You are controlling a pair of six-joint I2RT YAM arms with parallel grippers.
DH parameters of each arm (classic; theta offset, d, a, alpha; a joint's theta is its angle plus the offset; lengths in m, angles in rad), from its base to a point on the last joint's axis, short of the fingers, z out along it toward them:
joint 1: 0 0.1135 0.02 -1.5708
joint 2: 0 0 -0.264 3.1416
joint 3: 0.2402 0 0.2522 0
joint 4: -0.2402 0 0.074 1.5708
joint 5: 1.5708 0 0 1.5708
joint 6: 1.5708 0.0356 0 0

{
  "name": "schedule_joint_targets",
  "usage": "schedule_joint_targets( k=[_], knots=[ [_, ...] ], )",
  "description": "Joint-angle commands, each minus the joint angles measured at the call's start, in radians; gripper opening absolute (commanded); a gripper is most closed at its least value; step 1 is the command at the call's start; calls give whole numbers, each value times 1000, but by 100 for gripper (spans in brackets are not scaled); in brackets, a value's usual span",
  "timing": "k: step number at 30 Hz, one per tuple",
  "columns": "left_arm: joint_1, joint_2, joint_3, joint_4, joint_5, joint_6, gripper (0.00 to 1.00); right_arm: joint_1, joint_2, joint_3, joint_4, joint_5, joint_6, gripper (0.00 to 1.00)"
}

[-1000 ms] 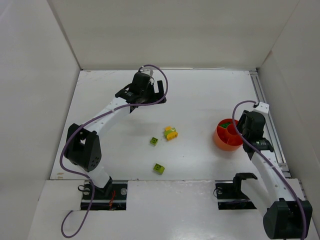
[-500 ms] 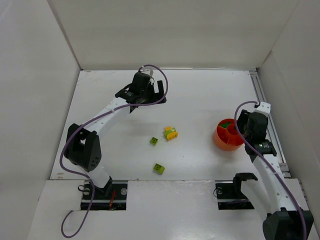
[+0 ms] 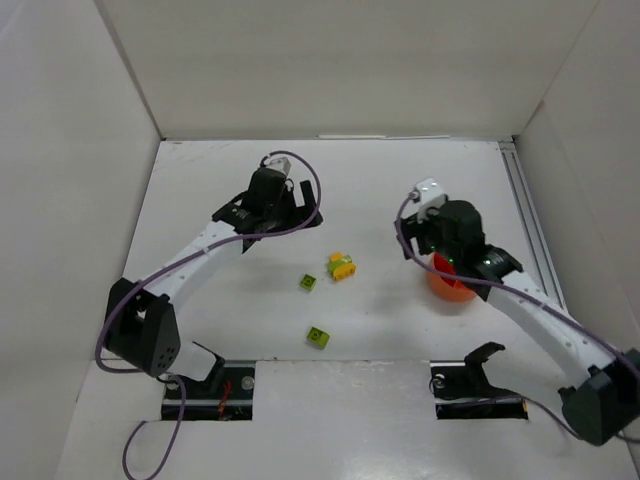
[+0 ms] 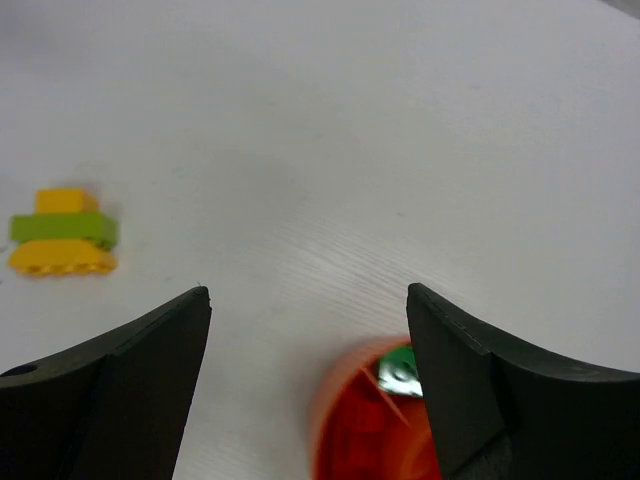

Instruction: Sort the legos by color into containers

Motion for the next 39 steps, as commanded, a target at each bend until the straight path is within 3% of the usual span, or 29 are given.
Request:
schedule_joint_targets(
  k=[1, 2, 4, 10, 21, 26, 30, 34, 39],
  knots=[
    [-4, -113, -92, 4, -6, -69, 100, 201, 129, 82, 24, 32, -94, 84],
    [-14, -130, -145, -5, -16, -83, 100, 277, 164, 100, 12, 68, -103, 84],
    [-24, -158, -199, -18, -45, -121, 100, 312, 251, 154, -9, 92, -88, 84],
    [-125, -167, -336, -27, -151, -173, 96, 301, 278, 137, -19, 107, -24, 84],
    [-235, 6, -349, 100, -213, -49, 92, -30, 128, 102, -149, -6, 64, 84],
    [-244, 98, -310, 71, -245, -25, 74, -87, 118, 93, -158, -32, 64, 84],
    [-275, 123, -299, 71, -268, -1, 71, -121, 118, 93, -158, -43, 55, 84],
    [-300, 161, -258, 22, -305, 11, 51, -132, 138, 93, -158, -43, 55, 84],
    [-346, 152, -267, -10, -305, 2, 48, -159, 120, 93, -158, -34, 55, 84]
  ],
)
